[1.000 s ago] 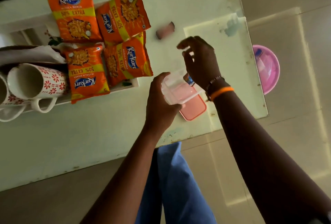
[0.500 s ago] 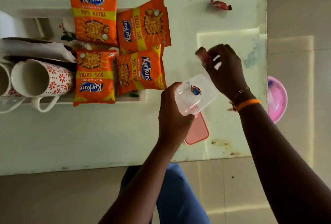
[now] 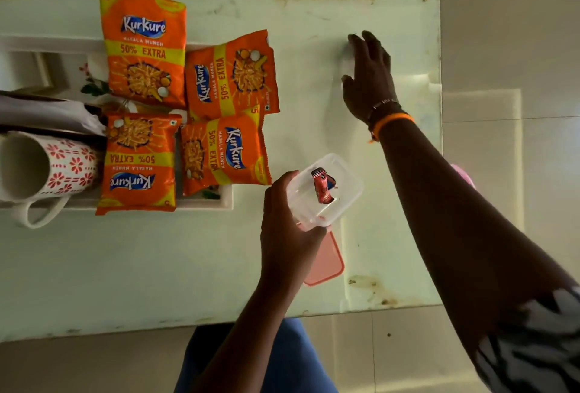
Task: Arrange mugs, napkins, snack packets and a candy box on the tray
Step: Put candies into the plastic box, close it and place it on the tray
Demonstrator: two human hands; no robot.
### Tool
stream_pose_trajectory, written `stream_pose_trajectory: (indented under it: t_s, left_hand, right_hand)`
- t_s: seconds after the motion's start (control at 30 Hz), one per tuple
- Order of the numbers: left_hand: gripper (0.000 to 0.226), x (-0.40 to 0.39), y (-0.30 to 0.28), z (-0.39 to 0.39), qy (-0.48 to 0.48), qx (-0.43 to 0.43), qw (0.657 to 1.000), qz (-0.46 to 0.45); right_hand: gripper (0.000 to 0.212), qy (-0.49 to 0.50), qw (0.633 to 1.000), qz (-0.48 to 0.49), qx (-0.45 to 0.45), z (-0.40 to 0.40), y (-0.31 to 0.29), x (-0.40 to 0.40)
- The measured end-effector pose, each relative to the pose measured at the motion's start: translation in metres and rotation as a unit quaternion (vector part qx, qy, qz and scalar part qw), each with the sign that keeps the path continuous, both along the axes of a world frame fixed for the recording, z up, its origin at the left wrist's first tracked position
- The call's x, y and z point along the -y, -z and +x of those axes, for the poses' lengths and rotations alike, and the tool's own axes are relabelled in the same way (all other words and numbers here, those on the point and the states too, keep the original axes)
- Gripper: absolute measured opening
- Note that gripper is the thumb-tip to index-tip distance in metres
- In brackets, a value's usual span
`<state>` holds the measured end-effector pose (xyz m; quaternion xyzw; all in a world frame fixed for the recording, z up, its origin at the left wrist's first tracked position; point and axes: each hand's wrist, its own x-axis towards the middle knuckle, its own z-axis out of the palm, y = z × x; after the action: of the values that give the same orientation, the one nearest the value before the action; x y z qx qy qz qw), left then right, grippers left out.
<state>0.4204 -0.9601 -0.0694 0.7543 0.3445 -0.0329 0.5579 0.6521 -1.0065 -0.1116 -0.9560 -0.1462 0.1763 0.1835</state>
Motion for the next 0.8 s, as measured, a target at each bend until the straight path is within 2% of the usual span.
stream_pose_trajectory:
  t_s: [0.07, 0.17, 0.23, 0.3, 0.37, 0.5, 0.6, 0.67, 0.73, 0.8]
  left_hand:
    - [0.077, 0.001, 0.002, -0.003, 0.003, -0.001, 1.0, -0.006]
    - [0.075, 0.0, 0.002, -0.007, 0.006, -0.003, 1.0, -0.001]
    - [0.073, -0.001, 0.001, -0.008, 0.007, 0.0, 1.0, 0.002]
    - [0.072, -0.004, 0.0, -0.01, 0.008, 0.004, 1.0, 0.0]
    - [0.072, -0.007, -0.001, -0.013, 0.011, 0.007, 1.0, -0.002]
    - [0.073, -0.013, -0.003, -0.02, 0.018, 0.008, 1.0, -0.015]
    - [0.075, -0.02, -0.003, -0.027, 0.026, 0.003, 0.999, -0.025]
    - [0.076, -0.026, -0.003, -0.035, 0.025, 0.001, 0.999, -0.041]
    - [0.078, -0.032, -0.004, -0.046, 0.03, -0.006, 0.998, -0.051]
    - [0.08, -0.038, -0.003, -0.059, 0.037, -0.012, 0.998, -0.049]
  right_hand:
    - [0.061, 0.003, 0.998, -0.056, -0.004, 0.006, 0.012, -0.004]
    - [0.039, 0.007, 0.992, -0.097, 0.082, -0.006, 0.016, 0.001]
    - [0.026, 0.028, 0.996, -0.058, 0.057, -0.023, 0.015, 0.009]
    - [0.017, 0.087, 0.996, 0.018, -0.023, -0.043, 0.009, 0.02]
    - [0.014, 0.12, 0.988, 0.085, -0.041, -0.069, -0.005, 0.027]
    - [0.007, 0.09, 0.979, 0.181, -0.039, -0.129, -0.044, 0.032]
    - [0.01, 0.051, 0.978, 0.184, -0.079, -0.165, -0.061, 0.036]
    - [0.006, 0.101, 0.971, 0.205, -0.064, -0.177, -0.063, 0.042]
    - [0.012, 0.202, 0.955, 0.215, -0.038, -0.185, -0.057, 0.049]
    - [0.019, 0.26, 0.948, 0.184, -0.013, -0.195, -0.048, 0.055]
